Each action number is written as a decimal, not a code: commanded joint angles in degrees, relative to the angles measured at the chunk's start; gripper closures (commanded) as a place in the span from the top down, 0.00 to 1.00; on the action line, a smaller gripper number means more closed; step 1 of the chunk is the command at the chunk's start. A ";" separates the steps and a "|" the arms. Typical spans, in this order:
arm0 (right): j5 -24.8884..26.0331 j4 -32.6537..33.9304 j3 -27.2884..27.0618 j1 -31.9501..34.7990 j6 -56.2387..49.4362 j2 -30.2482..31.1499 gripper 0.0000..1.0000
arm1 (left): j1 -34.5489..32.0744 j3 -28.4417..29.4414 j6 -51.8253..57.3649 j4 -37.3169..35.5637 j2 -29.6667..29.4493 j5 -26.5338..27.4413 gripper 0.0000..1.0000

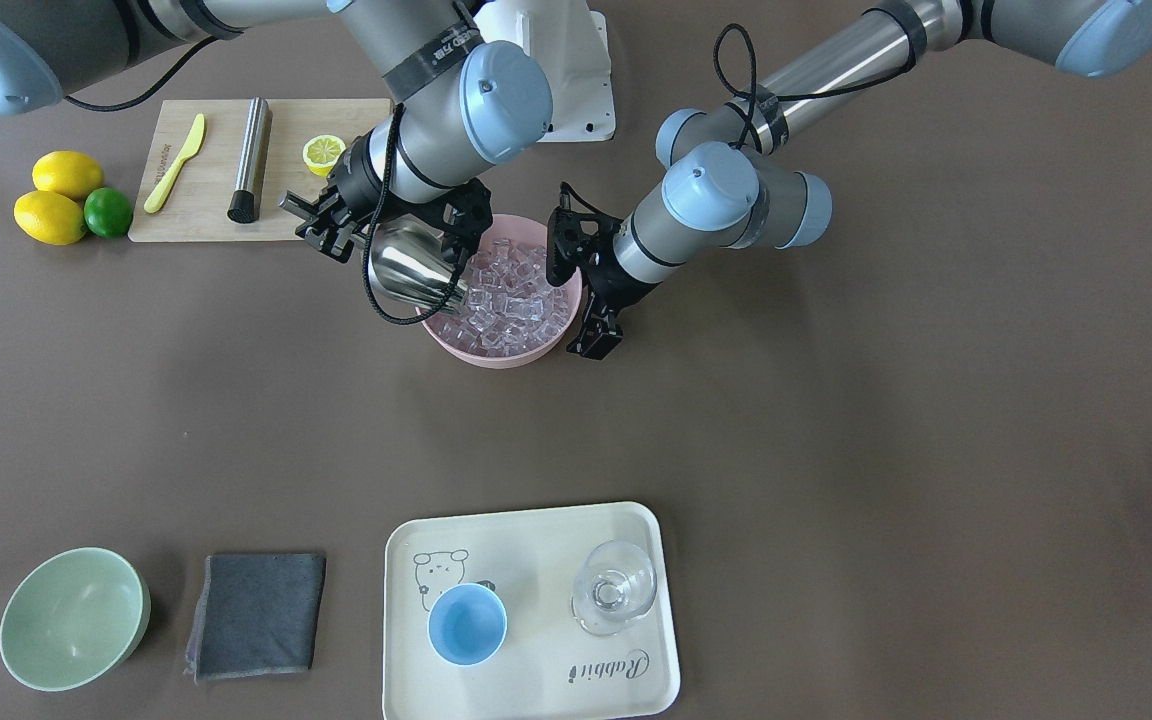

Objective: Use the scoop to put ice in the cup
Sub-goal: 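Dig the scoop into the ice cubes while the left gripper tilts the bowl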

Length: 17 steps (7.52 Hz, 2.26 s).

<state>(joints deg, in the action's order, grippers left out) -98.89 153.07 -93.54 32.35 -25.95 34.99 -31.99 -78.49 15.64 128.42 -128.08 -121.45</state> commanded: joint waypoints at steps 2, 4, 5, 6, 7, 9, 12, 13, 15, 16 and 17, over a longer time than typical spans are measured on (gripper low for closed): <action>-0.25 -5.75 3.62 -0.71 0.81 -1.07 0.00 | -0.09 0.00 0.00 0.25 0.02 -0.01 0.98; -0.16 -6.99 4.16 -1.76 3.17 -0.98 0.00 | -0.09 0.00 0.00 0.25 0.02 -0.01 0.98; -0.25 -8.65 4.16 -1.94 3.53 -0.72 0.00 | -0.09 0.00 0.00 0.25 0.02 -0.01 0.98; -0.34 -10.50 4.16 -1.94 5.36 -0.37 0.00 | -0.09 0.00 0.09 0.25 0.02 0.07 0.98; -0.42 -12.34 4.16 -2.20 7.03 -0.10 0.00 | 0.00 0.00 0.09 0.25 0.11 0.07 0.98; -0.60 -15.77 4.16 -2.56 10.27 0.34 0.00 | -0.09 0.00 0.09 0.25 0.29 -0.01 0.98; -0.86 -19.21 3.81 -3.00 13.71 1.22 0.00 | -2.45 -0.96 0.26 0.34 2.82 -2.81 0.98; -1.04 -20.17 3.46 -3.00 14.34 1.65 0.00 | -2.46 -2.10 0.26 0.34 3.71 -2.91 0.98; -1.21 -20.62 1.71 -3.00 15.48 2.97 0.00 | -2.64 -3.08 0.26 0.34 4.86 -2.91 0.98; -1.22 -20.71 -0.65 -3.09 16.62 4.28 0.00 | -2.64 -3.08 0.26 0.34 4.77 -2.91 0.98; -1.22 -22.02 -3.20 -3.00 17.67 5.69 0.00 | -2.55 -3.08 0.09 0.34 4.51 -2.91 0.98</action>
<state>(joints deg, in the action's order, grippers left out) -100.06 132.43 -92.88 29.31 -10.01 38.48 -34.58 -81.45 15.90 128.76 -123.41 -124.35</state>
